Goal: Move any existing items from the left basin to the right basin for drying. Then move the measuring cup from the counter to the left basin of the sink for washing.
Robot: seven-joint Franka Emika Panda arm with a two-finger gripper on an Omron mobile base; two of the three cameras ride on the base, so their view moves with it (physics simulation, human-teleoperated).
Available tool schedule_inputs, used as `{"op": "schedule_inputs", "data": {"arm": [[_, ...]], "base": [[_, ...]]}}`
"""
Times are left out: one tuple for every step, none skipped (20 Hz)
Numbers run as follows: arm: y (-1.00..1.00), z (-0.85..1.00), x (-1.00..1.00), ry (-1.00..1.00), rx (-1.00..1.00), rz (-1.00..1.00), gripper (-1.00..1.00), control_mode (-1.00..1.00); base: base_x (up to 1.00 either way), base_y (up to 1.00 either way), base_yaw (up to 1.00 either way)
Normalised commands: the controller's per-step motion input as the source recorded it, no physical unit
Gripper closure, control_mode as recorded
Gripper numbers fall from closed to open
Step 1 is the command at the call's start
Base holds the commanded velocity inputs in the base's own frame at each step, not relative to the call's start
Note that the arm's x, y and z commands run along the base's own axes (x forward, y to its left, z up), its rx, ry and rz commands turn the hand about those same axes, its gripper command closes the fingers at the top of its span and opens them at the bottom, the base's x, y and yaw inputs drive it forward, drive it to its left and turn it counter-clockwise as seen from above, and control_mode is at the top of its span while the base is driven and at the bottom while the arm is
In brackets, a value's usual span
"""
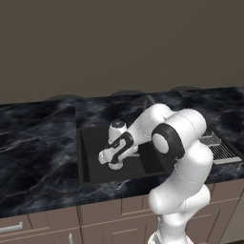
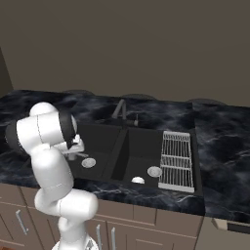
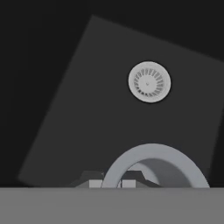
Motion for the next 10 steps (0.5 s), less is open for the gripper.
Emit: {"op": "schedule_inputs", "data": {"arm": [[0.06, -0.35, 0.28, 0.05, 0.0, 0.06, 1.0, -1.0], [0.08, -0.35, 0.31, 0.06, 0.0, 0.06, 1.0, -1.0], [0.09, -0.35, 0.32, 0.06, 0.0, 0.05, 1.0, -1.0], [0.09, -0.35, 0.32, 0.06, 0.0, 0.05, 1.0, -1.0], [0.11, -0.34, 0.35, 0.06, 0.0, 0.04, 1.0, -1.0], [0.11, -0.33, 0.36, 0.06, 0.0, 0.04, 1.0, -1.0], [0.13, -0.33, 0.38, 0.06, 0.0, 0.03, 1.0, -1.0], [0.14, -0.32, 0.38, 0.07, 0.0, 0.03, 1.0, -1.0], [0.14, -0.31, 0.38, 0.06, 0.0, 0.02, 1.0, -1.0], [0.14, -0.32, 0.38, 0.06, 0.0, 0.02, 1.0, -1.0]], "base": [[0.0, 0.0, 0.0], [0.0, 0.0, 0.0], [0.0, 0.0, 0.0], [0.0, 0.0, 0.0], [0.0, 0.0, 0.0], [0.0, 0.0, 0.0], [0.0, 0.0, 0.0], [0.0, 0.0, 0.0], [0.0, 0.0, 0.0], [0.0, 0.0, 0.0]]}}
